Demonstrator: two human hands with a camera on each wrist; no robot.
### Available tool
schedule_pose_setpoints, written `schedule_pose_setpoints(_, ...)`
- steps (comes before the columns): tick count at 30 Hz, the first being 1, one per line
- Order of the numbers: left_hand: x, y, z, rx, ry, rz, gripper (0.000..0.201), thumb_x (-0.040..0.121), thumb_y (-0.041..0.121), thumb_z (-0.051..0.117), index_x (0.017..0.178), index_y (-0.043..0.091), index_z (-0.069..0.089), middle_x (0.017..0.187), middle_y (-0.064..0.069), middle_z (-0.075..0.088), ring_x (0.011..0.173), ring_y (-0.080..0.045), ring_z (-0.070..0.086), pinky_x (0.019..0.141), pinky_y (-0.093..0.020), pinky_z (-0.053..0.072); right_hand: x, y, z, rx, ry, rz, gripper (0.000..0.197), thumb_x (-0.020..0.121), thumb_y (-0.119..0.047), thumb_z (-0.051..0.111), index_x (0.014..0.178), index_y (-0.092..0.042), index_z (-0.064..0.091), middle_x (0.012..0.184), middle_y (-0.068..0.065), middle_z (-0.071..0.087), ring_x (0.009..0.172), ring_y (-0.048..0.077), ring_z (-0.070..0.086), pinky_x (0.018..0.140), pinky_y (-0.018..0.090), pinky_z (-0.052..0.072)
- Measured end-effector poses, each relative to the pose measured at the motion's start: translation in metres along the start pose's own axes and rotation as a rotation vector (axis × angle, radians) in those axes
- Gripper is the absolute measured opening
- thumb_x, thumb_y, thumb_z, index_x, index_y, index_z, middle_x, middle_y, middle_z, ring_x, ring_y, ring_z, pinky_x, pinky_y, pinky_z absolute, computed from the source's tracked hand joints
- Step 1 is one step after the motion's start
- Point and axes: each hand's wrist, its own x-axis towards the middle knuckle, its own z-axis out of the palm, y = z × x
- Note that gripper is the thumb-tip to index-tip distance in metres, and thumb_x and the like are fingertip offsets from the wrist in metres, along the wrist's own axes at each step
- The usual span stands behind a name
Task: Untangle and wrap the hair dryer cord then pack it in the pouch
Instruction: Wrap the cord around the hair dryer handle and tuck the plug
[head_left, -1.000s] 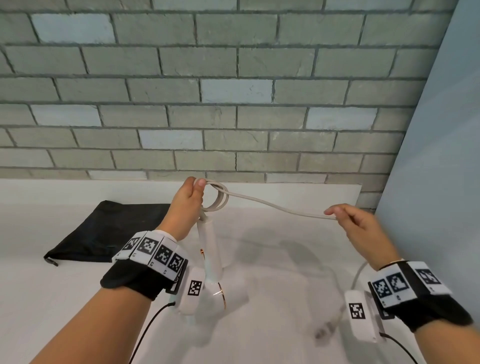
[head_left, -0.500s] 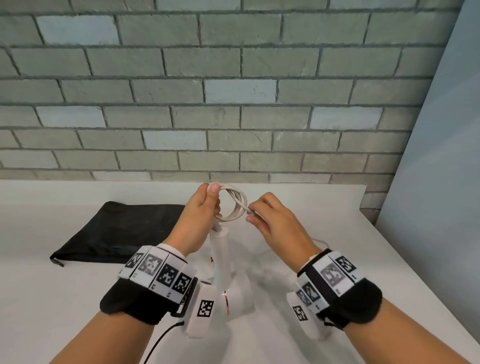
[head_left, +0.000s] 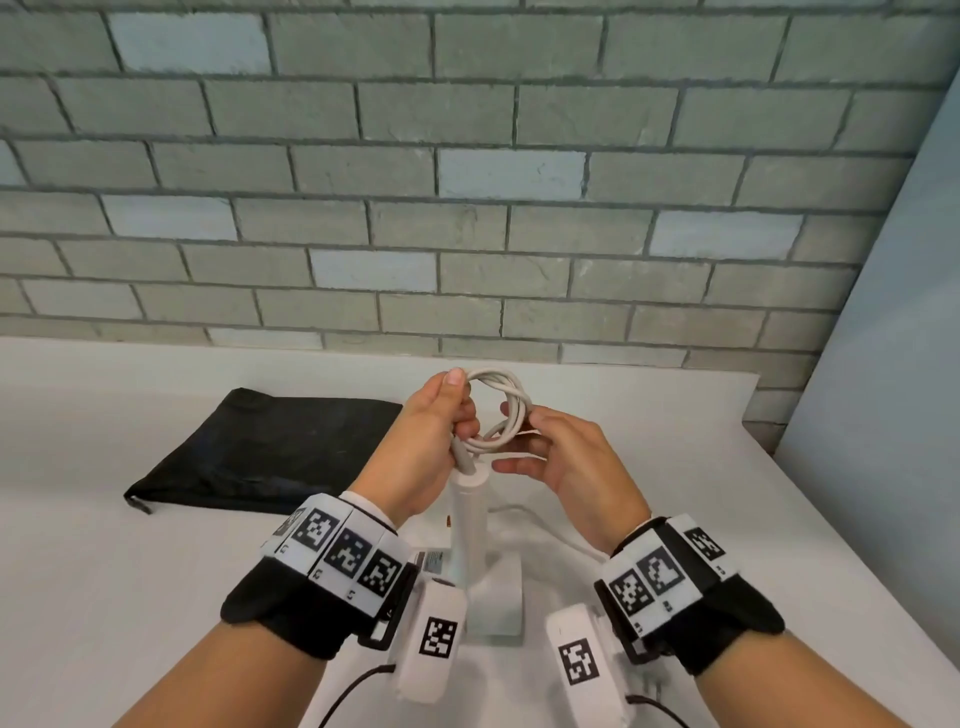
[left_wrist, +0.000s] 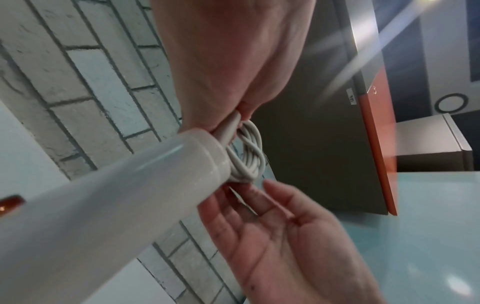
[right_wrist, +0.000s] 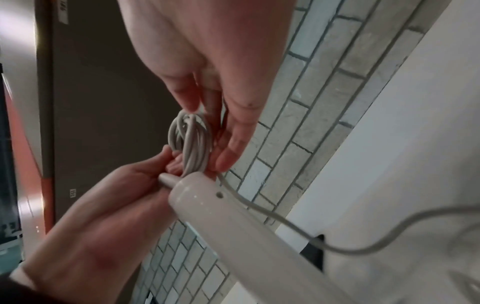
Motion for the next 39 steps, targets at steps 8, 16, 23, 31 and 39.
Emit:
schedule_pose_setpoints(8, -0.002, -0.007, 0.005, 0.240, 0.024, 0.115, 0.029, 0.097, 0.035, 0.032, 0.075, 0.021, 0.046, 0.061, 0.009, 0.037, 0.060, -0.010, 0.033, 0.062, -0.027, 0.030, 0.000, 0.001, 0.007, -0.001, 0.068, -0.028, 0.013, 0.091, -0.010, 0.048, 0.103, -0.012, 0.053, 0.084, 0.000, 0.062, 0.081, 0.010, 0.061, 0.073, 0.028, 0.049)
schedule_pose_setpoints(16, -0.002, -0.008, 0.012, 0.205, 0.042, 0.109, 0.029, 0.097, 0.032, 0.032, 0.077, 0.016, 0.045, 0.065, 0.002, 0.039, 0.059, -0.011, 0.038, 0.059, -0.028, 0.036, 0.000, -0.013, 0.019, 0.347, -0.084, 0.016, 0.021, 0.088, -0.002, 0.035, 0.093, -0.012, 0.052, 0.060, -0.003, 0.056, 0.071, 0.017, 0.055, 0.069, 0.030, 0.044)
schedule_pose_setpoints(23, -0.004, -0.005, 0.018, 0.253, 0.042, 0.117, 0.029, 0.098, 0.031, 0.031, 0.077, 0.015, 0.044, 0.066, 0.000, 0.039, 0.059, -0.011, 0.038, 0.059, -0.025, 0.037, 0.003, -0.006, 0.016, 0.007, 0.095, -0.031, 0.044, 0.081, 0.010, 0.052, 0.117, -0.015, 0.047, 0.072, -0.003, 0.049, 0.069, 0.010, 0.053, 0.063, 0.023, 0.051)
schedule_pose_setpoints(31, -0.004, -0.007, 0.026, 0.361, 0.150, 0.171, 0.027, 0.098, 0.029, 0.030, 0.088, 0.009, 0.044, 0.067, 0.002, 0.036, 0.058, -0.009, 0.033, 0.045, -0.006, 0.032, -0.006, -0.004, -0.001, -0.337, 0.249, 0.128, 0.010, 0.083, -0.008, 0.054, 0.073, -0.010, 0.052, 0.072, 0.008, 0.059, 0.067, 0.019, 0.060, 0.056, 0.026, 0.049)
schedule_pose_setpoints(39, 0.006, -0.001, 0.036, 0.368, 0.173, 0.151, 0.029, 0.098, 0.032, 0.028, 0.095, 0.011, 0.047, 0.080, 0.002, 0.044, 0.071, -0.004, 0.042, 0.059, -0.005, 0.039, -0.020, -0.011, -0.024, 0.242, 0.027, 0.080, 0.008, 0.084, -0.012, 0.053, 0.077, -0.011, 0.056, 0.088, 0.003, 0.064, 0.091, 0.014, 0.058, 0.075, 0.030, 0.048)
